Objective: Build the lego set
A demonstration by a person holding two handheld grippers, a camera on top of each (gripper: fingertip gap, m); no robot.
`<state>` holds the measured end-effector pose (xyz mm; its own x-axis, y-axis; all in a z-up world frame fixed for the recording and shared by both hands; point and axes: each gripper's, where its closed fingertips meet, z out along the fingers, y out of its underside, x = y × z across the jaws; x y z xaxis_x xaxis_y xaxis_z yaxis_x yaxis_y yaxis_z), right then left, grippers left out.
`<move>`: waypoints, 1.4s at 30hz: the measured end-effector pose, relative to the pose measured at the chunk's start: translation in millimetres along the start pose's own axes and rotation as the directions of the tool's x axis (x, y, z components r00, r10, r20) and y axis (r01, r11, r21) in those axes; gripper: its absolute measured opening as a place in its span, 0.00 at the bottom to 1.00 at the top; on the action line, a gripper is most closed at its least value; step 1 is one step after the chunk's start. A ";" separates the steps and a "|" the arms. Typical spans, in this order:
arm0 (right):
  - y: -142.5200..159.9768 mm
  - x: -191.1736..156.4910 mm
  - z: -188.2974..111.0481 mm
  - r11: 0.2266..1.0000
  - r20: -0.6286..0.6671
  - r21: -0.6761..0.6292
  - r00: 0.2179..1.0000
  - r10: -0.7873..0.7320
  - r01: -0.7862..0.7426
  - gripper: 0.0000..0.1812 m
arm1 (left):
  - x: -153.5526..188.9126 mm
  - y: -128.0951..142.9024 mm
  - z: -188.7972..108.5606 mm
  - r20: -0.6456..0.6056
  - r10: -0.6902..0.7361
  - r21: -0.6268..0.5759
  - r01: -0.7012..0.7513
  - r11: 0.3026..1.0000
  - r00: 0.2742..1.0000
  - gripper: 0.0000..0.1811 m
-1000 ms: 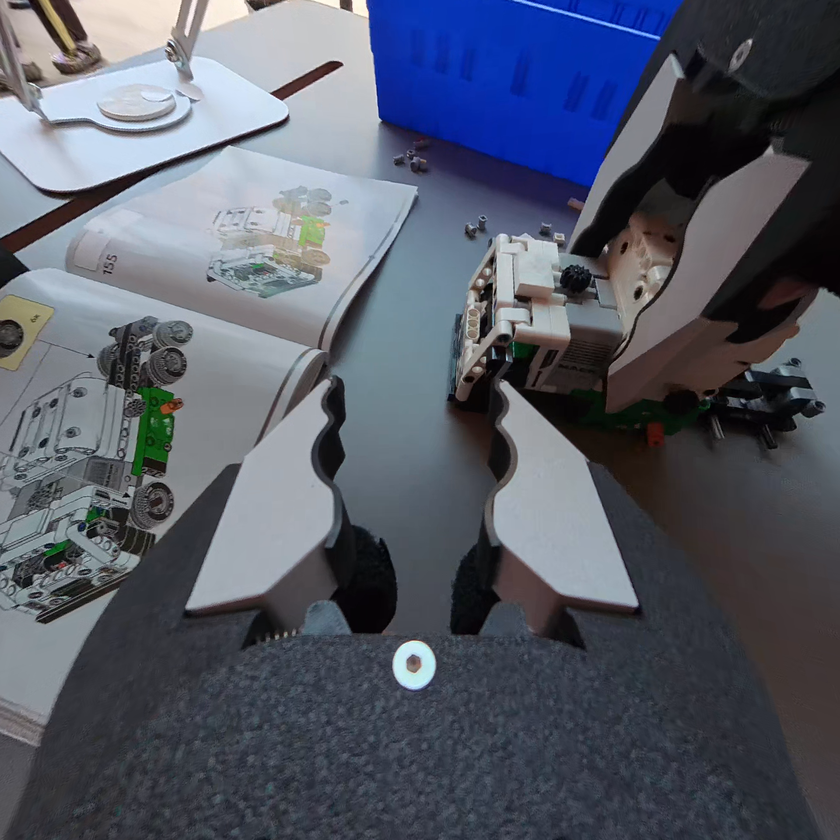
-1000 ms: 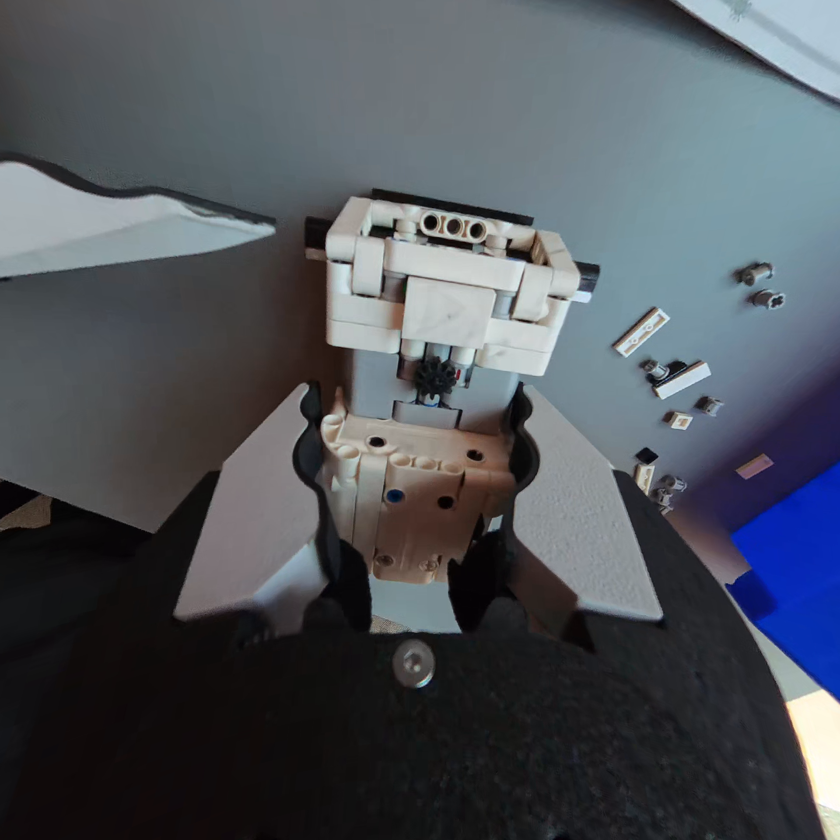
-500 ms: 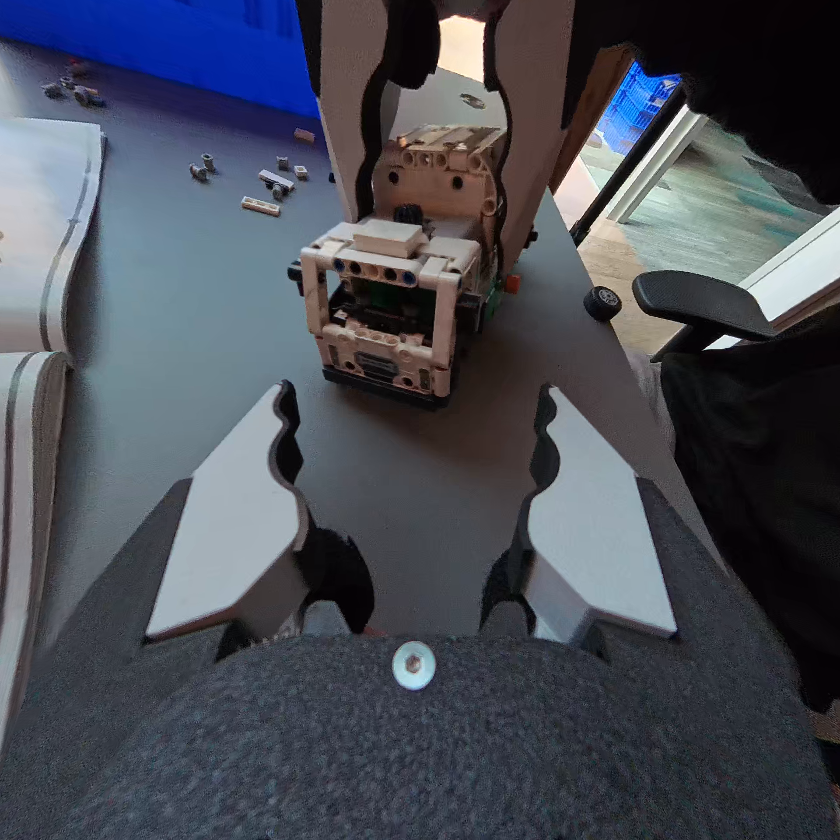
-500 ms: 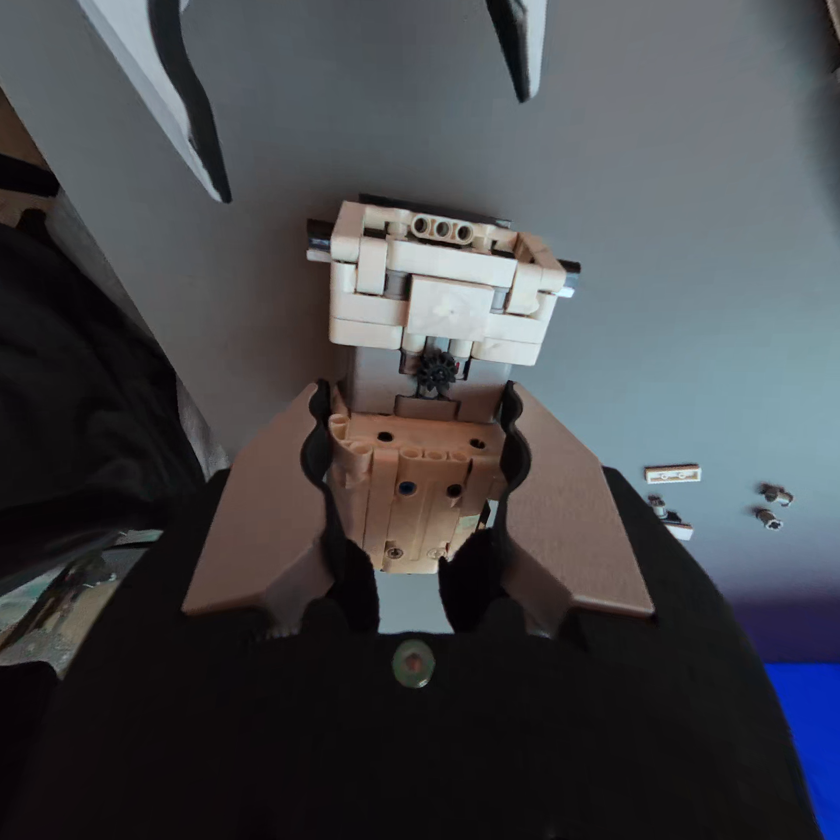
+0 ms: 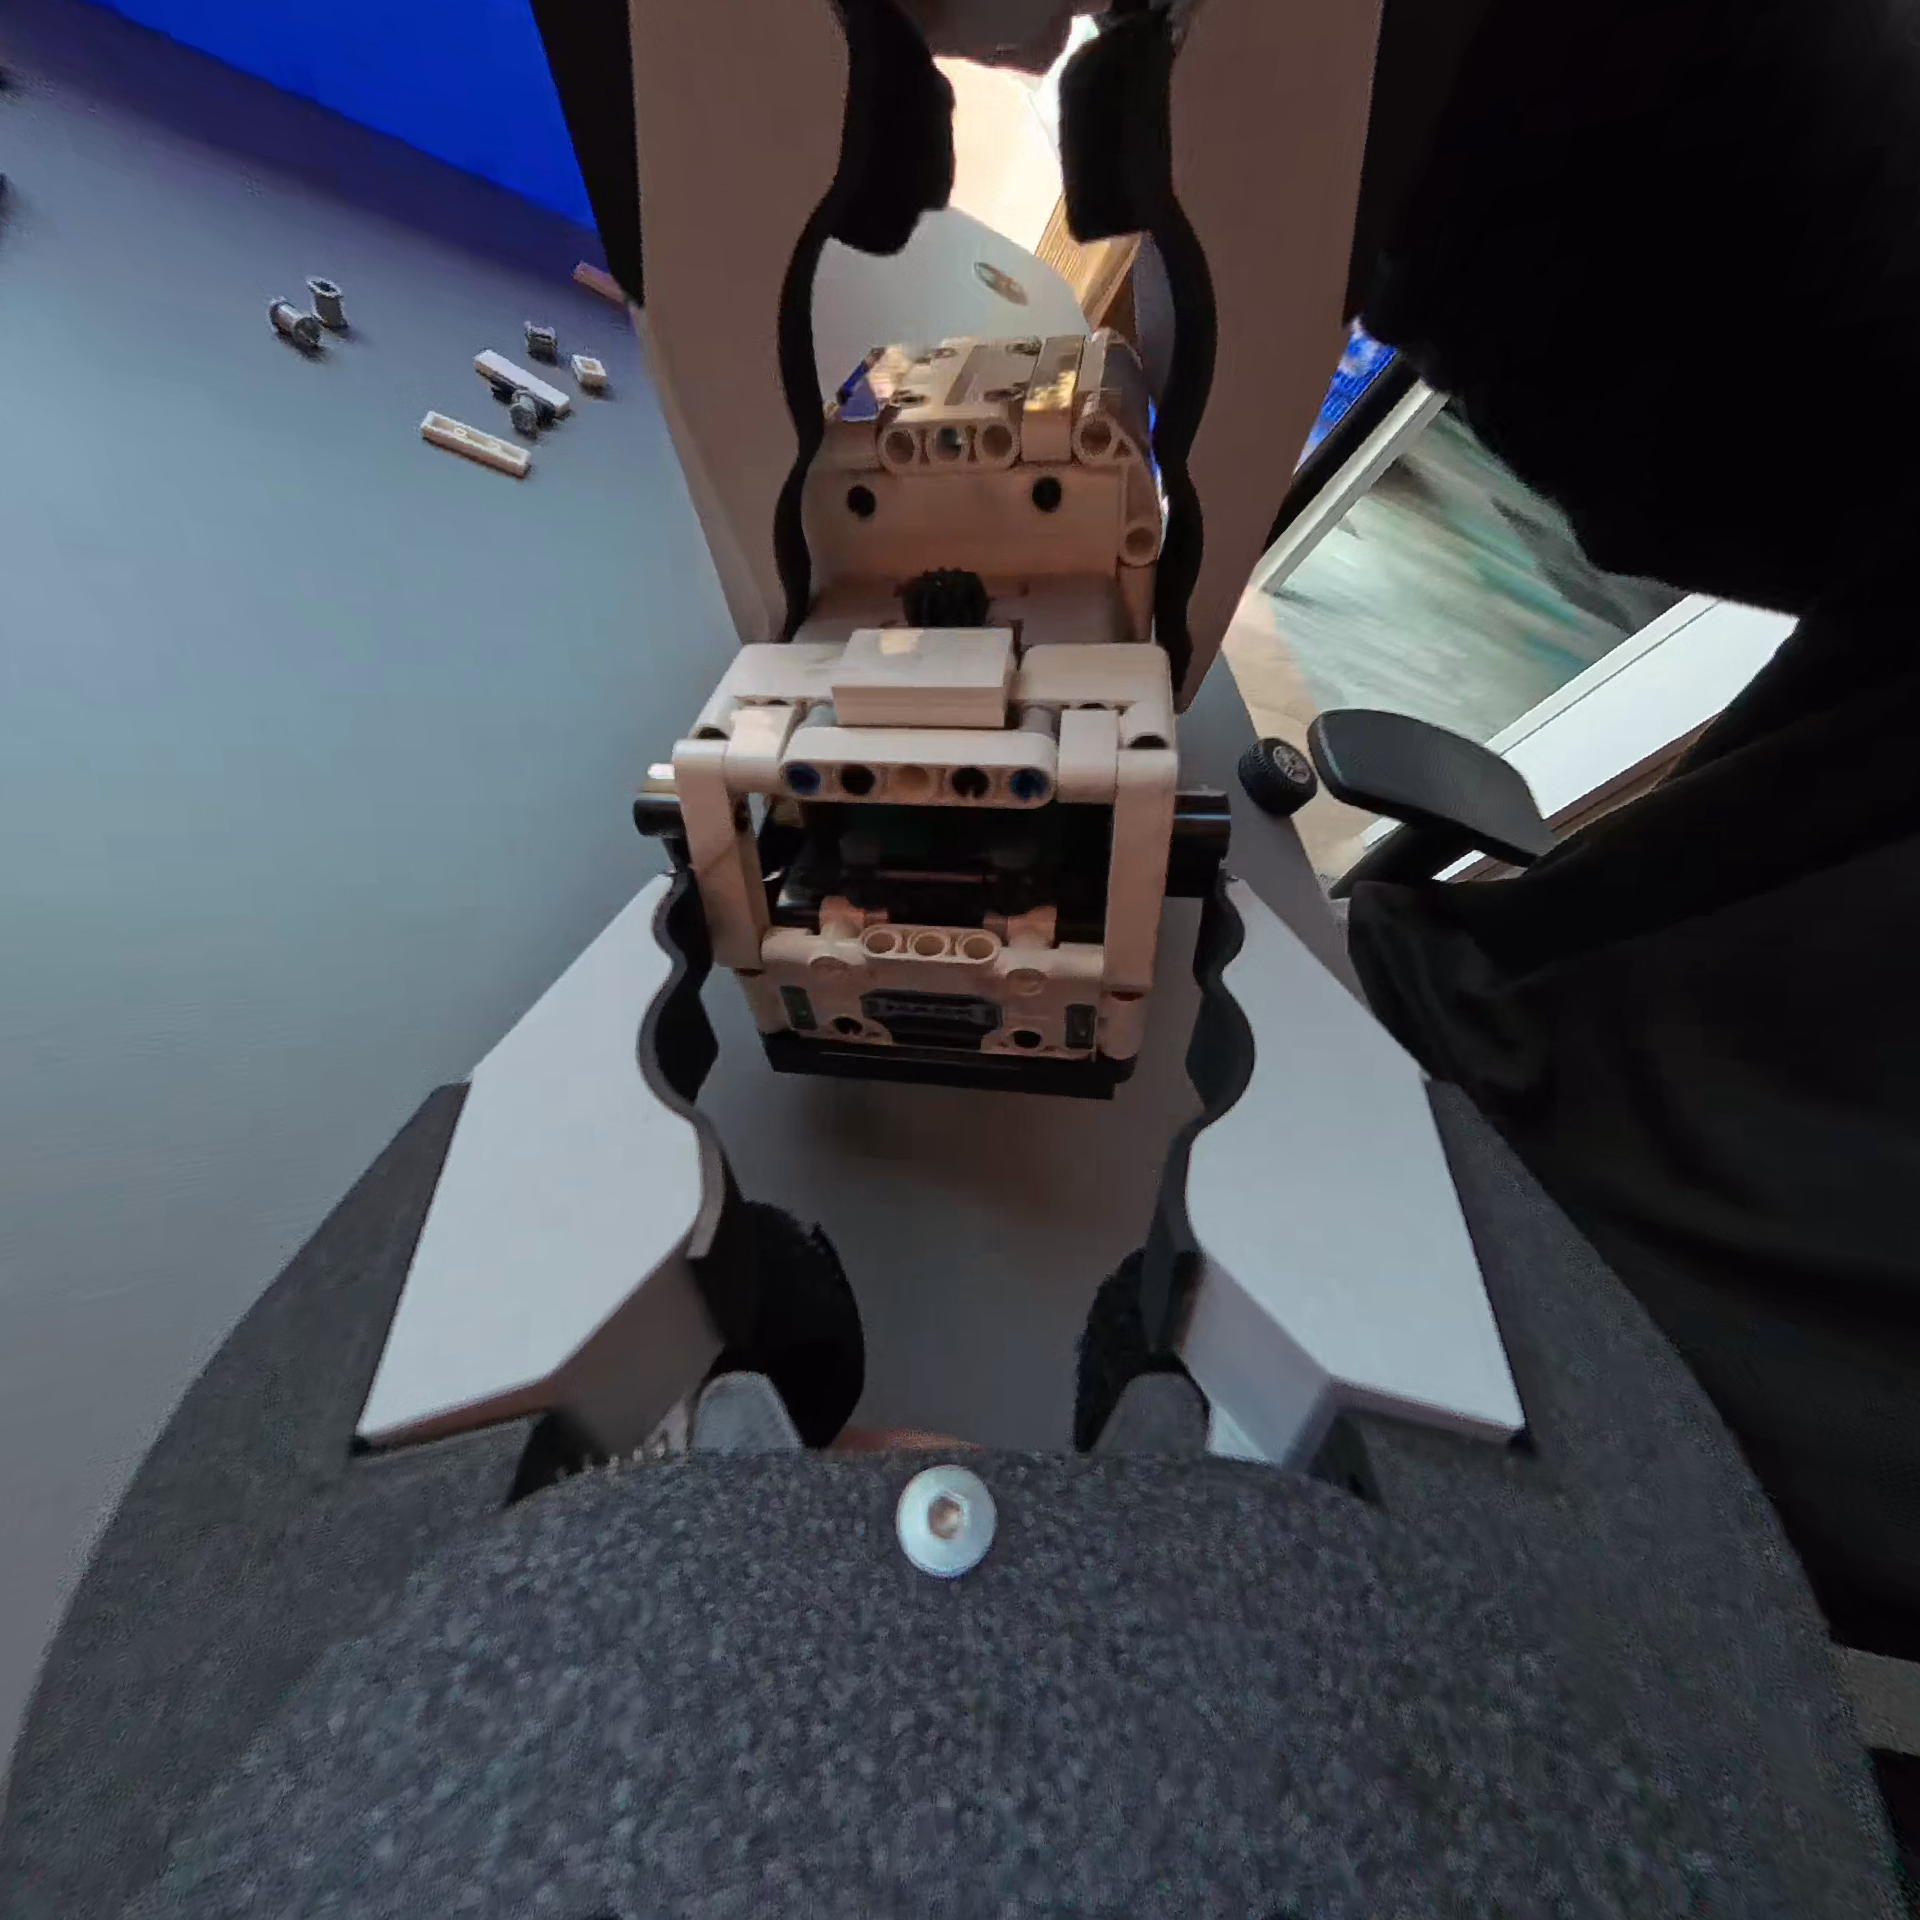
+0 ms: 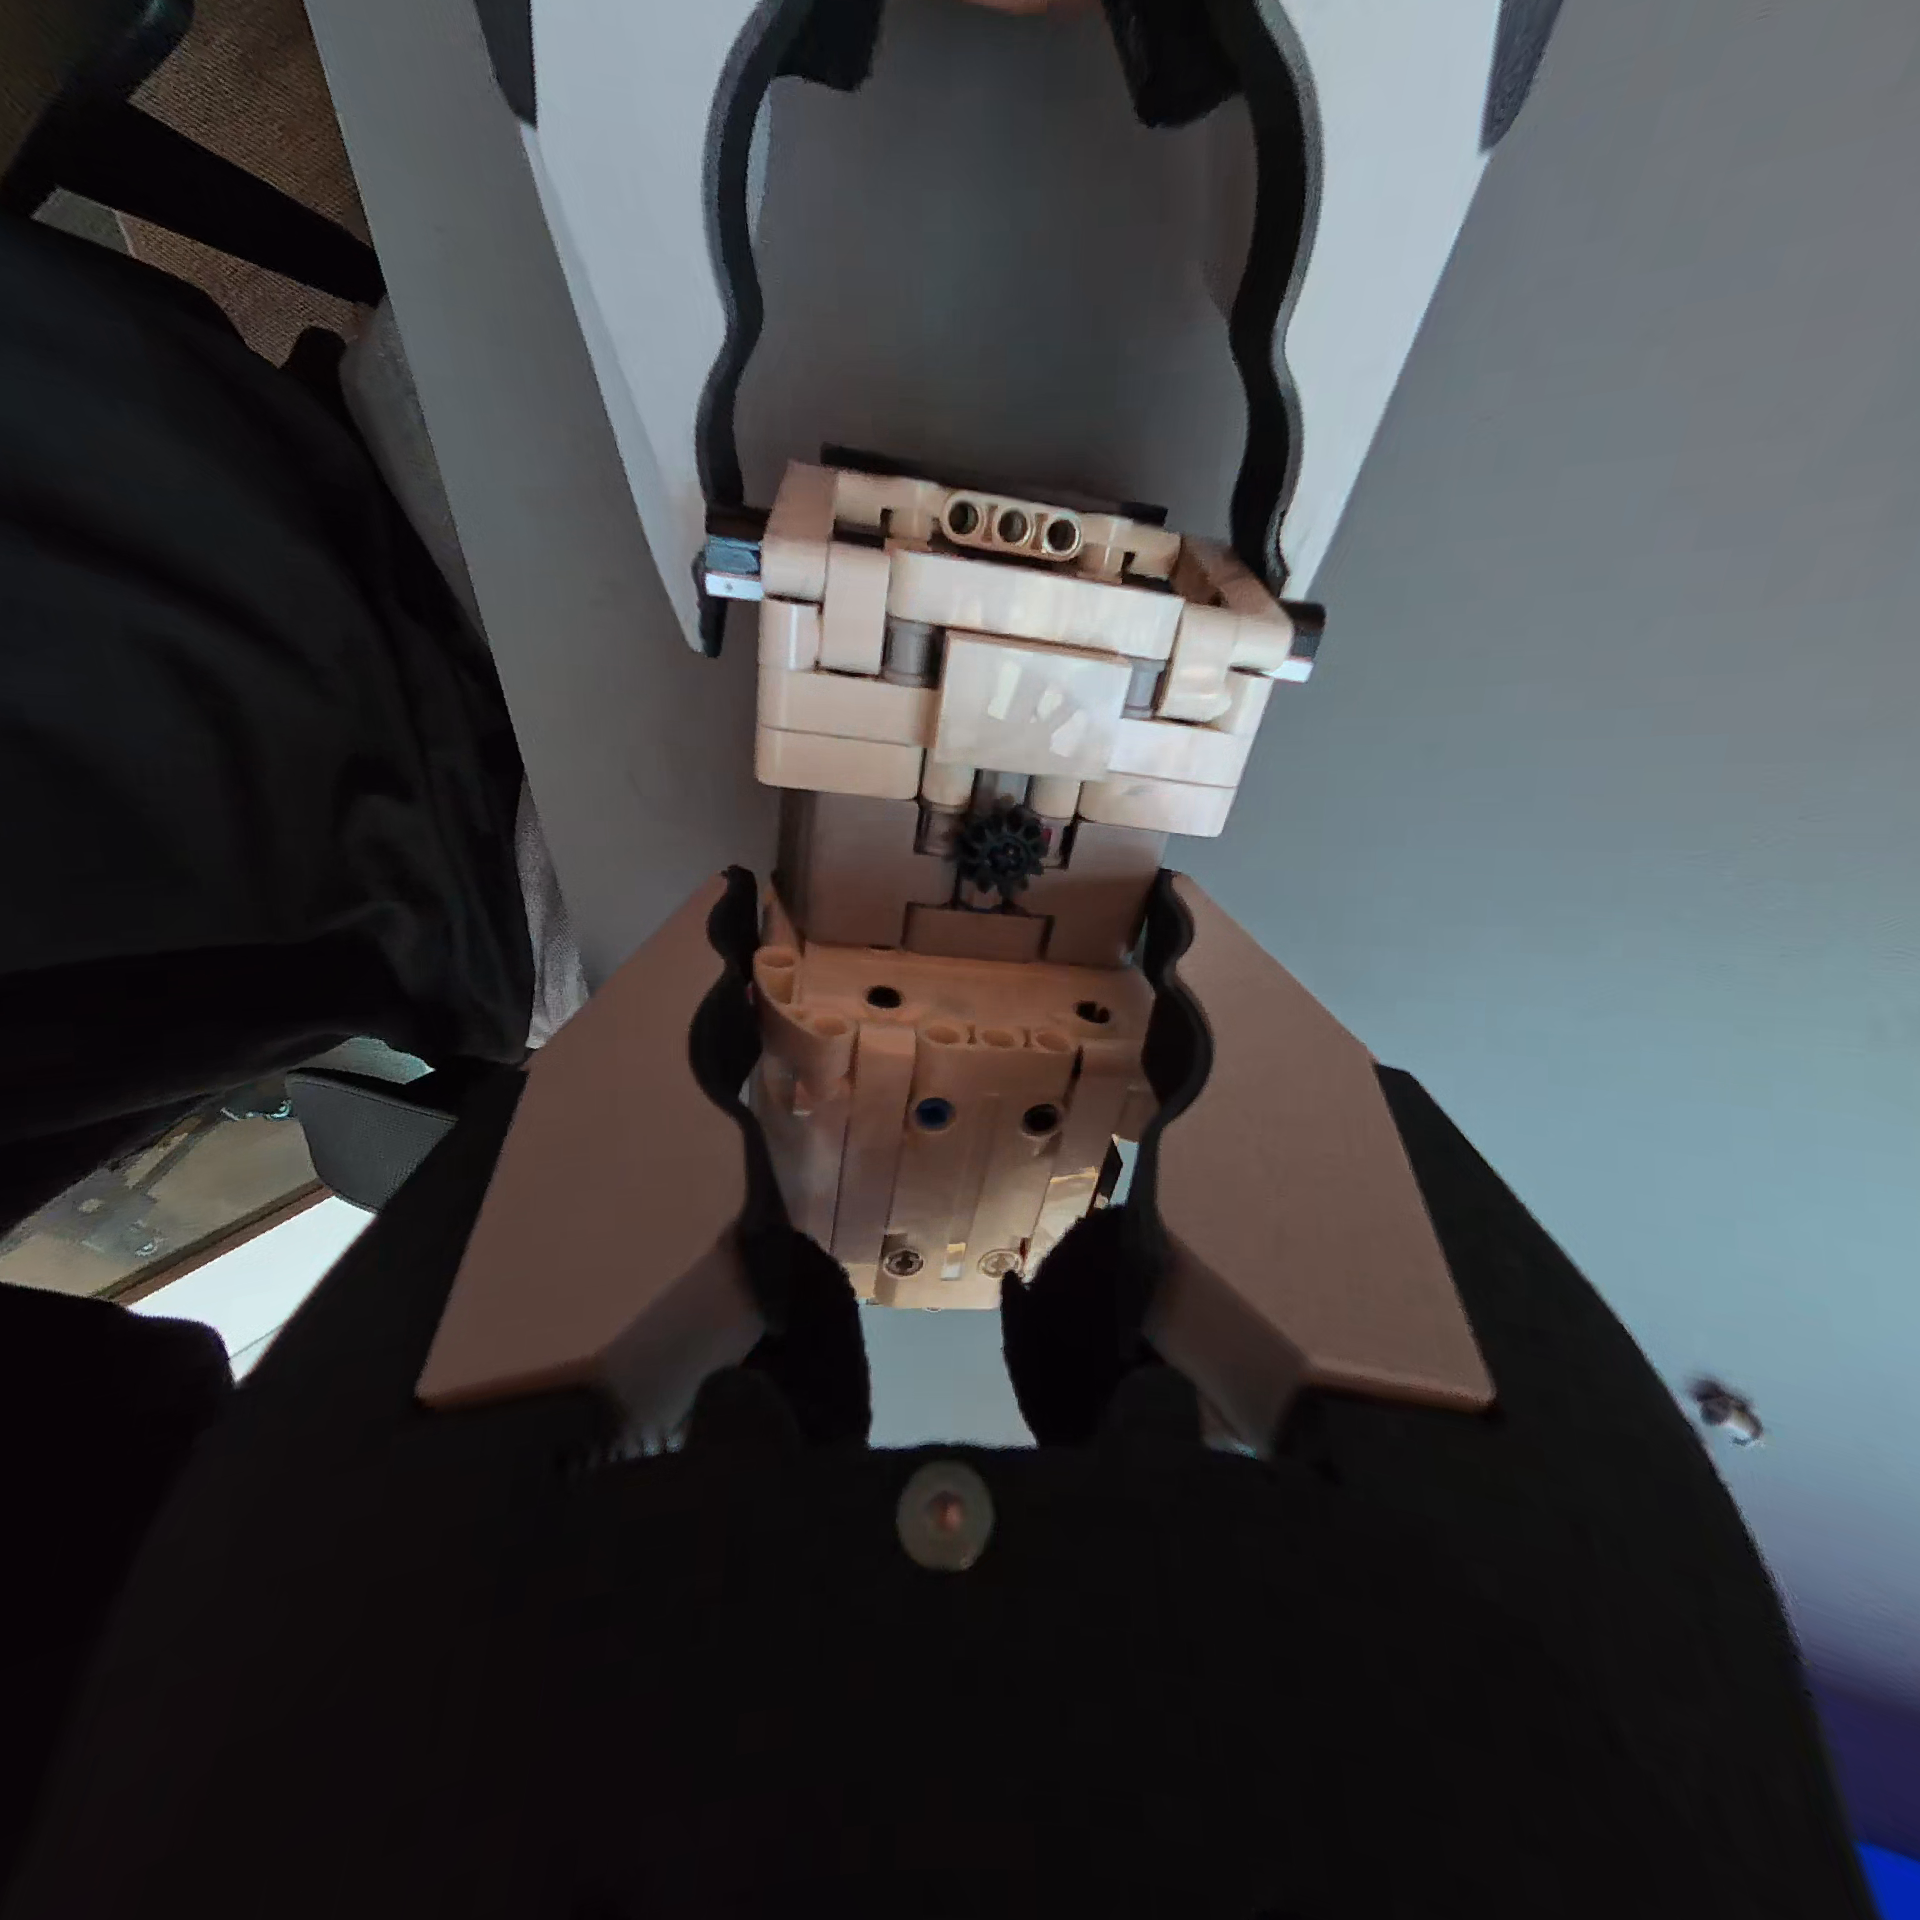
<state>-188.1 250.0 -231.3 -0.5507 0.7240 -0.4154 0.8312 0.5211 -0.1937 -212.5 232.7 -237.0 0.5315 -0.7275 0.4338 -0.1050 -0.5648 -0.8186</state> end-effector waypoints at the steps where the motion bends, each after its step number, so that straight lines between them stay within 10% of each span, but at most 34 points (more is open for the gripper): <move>1: -1.1 1.1 -2.3 1.000 0.004 0.012 1.000 -0.005 0.005 0.41 | -0.2 -1.9 -0.8 -0.019 -0.033 0.014 0.033 0.999 0.999 0.52; 27: 16.9 1.8 -17.1 0.996 0.255 0.021 0.964 0.074 -0.082 0.39 | 1.1 -19.1 25.4 -0.021 -0.276 0.104 0.277 0.955 0.961 0.47; 42: 5.4 14.6 -43.6 0.984 -0.034 0.176 0.999 0.034 -0.028 0.46 | -2.5 -19.6 25.1 -0.049 -0.334 0.128 0.338 0.933 0.941 0.46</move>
<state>-195.0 283.0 -199.6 -0.5240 0.7565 -0.3914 0.8467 0.4128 -0.3356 -190.8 255.4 -231.5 0.4941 -0.5153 0.7003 0.1890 -0.7225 -0.6650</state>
